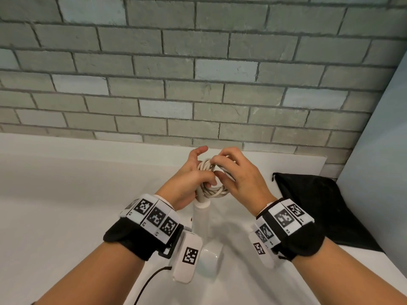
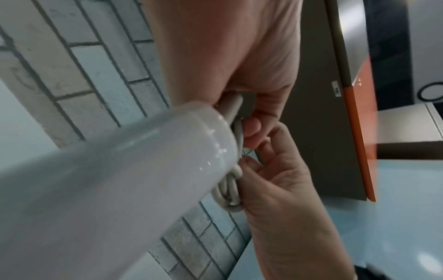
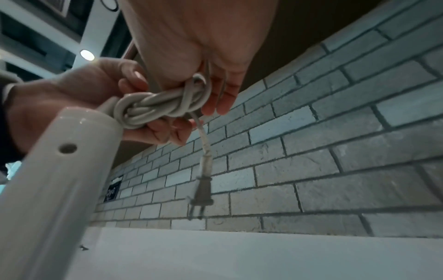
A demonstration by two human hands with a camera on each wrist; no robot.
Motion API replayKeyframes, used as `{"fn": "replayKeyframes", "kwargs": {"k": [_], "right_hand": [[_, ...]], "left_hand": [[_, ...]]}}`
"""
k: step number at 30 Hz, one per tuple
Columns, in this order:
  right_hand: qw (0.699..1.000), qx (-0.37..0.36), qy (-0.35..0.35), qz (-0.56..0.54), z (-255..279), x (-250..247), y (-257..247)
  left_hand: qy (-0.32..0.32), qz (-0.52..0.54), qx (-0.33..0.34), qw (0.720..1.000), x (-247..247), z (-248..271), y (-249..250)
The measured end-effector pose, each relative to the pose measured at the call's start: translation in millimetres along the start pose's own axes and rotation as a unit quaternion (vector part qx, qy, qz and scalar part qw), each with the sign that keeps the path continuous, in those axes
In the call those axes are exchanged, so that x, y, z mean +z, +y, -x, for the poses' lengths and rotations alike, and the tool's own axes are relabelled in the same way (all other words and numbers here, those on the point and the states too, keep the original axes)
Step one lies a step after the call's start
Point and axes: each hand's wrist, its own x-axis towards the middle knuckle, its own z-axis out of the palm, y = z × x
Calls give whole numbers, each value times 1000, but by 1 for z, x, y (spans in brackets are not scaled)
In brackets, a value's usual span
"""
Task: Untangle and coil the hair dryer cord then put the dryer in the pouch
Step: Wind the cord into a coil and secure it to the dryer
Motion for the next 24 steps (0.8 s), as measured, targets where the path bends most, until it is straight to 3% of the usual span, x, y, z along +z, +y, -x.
{"fn": "replayKeyframes", "kwargs": {"k": [3, 9, 13, 17, 20, 22, 24], "right_hand": [[999, -2, -24, -39, 0, 0, -1], [954, 171, -72, -236, -4, -6, -4], [898, 229, -28, -375, -6, -12, -1], [859, 255, 10, -443, -3, -17, 2], [890, 219, -8, -401, -1, -16, 4], [945, 175, -7, -277, -1, -19, 6], [991, 105, 6, -87, -4, -24, 7]], "left_hand": [[-9, -43, 8, 999, 1, 0, 2], [15, -78, 65, 995, -3, -3, 0], [1, -129, 114, 985, -7, -5, -7], [61, -240, 172, 954, -3, -3, -16], [89, -292, 219, 927, 1, -3, -23], [103, -314, 228, 916, 1, -4, -26], [106, -329, 226, 911, 3, -4, -26]]}}
